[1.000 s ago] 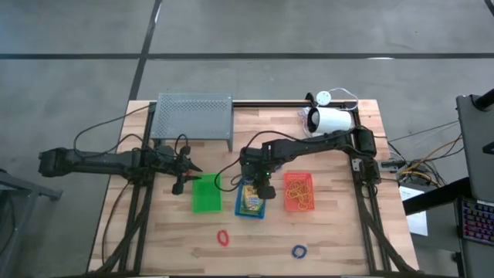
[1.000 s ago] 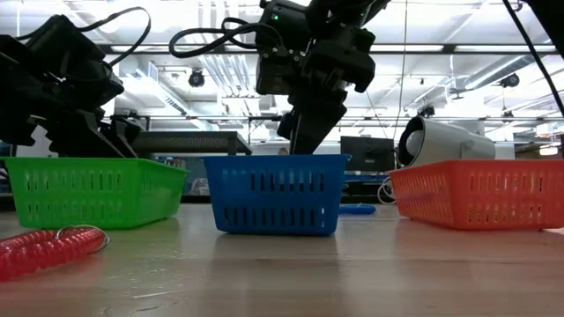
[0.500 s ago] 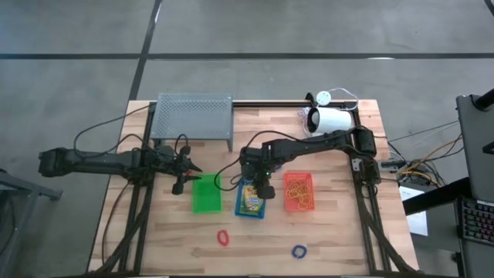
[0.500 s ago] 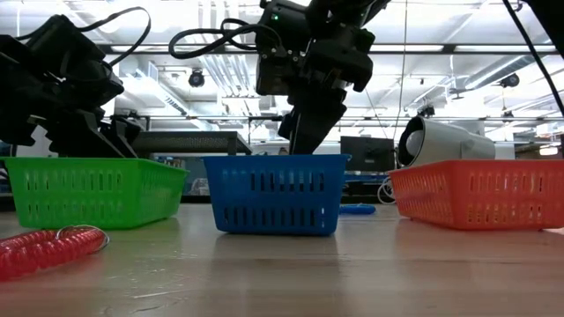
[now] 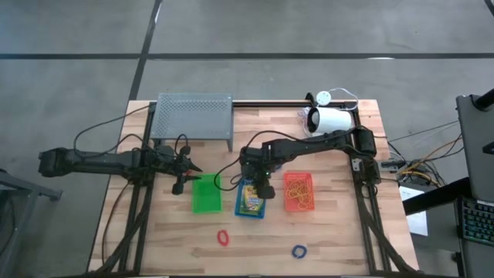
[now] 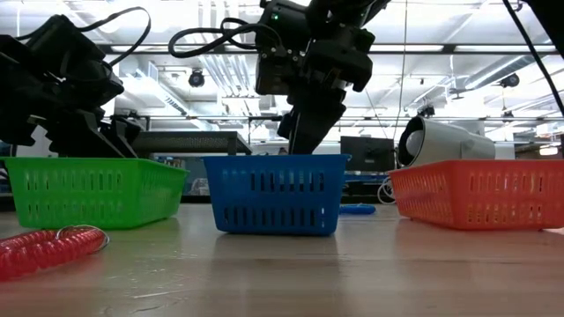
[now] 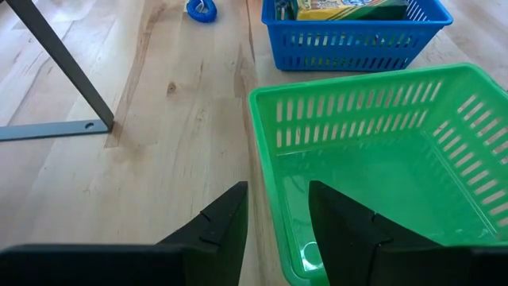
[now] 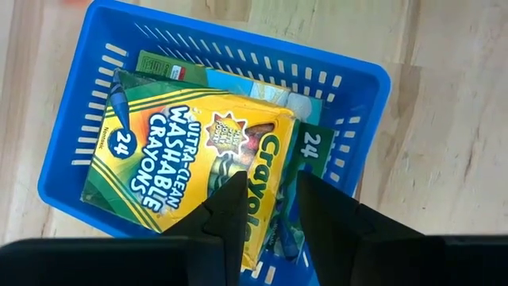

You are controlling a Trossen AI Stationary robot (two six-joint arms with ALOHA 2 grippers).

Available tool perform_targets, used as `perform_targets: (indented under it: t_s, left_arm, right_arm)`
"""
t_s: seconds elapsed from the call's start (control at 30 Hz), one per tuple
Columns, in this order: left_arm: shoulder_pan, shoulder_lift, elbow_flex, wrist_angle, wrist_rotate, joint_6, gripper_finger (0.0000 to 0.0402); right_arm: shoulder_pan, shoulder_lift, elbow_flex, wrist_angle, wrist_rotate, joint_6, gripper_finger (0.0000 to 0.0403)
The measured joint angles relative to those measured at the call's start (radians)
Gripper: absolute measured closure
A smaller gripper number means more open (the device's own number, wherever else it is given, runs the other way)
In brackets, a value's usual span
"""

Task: Pick & Place Office Desk Supplies
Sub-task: Put the blue spring keychain into the green bin

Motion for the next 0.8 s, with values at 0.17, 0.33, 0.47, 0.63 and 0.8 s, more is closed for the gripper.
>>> perform_targets:
  t_s: [0.17,0.33,0.47,0.63,0.8]
  left_arm:
    - [0.000,0.000,0.000,0.000,0.000,0.000,0.0263]
    - [0.000,0.000,0.000,0.000,0.000,0.000,0.0263]
    - [0.000,0.000,0.000,0.000,0.000,0.000,0.0263]
    - [0.000,0.000,0.000,0.000,0.000,0.000,0.0263]
    - [0.000,0.000,0.000,0.000,0.000,0.000,0.0263]
  right_arm:
    - [0.000,0.000,0.000,0.003,-0.002,-0.011,0.0293]
    - [0.002,-0.007,0.003,0.007,-0.009,-0.056,0.0293]
    - [0.002,-0.029,0.016,0.011,-0.009,-0.056,0.0293]
    - [0.002,-0.077,0.017,0.028,-0.009,-0.050,0.0296]
    - [0.000,-0.123,0.017,0.066,-0.001,-0.078,0.0298]
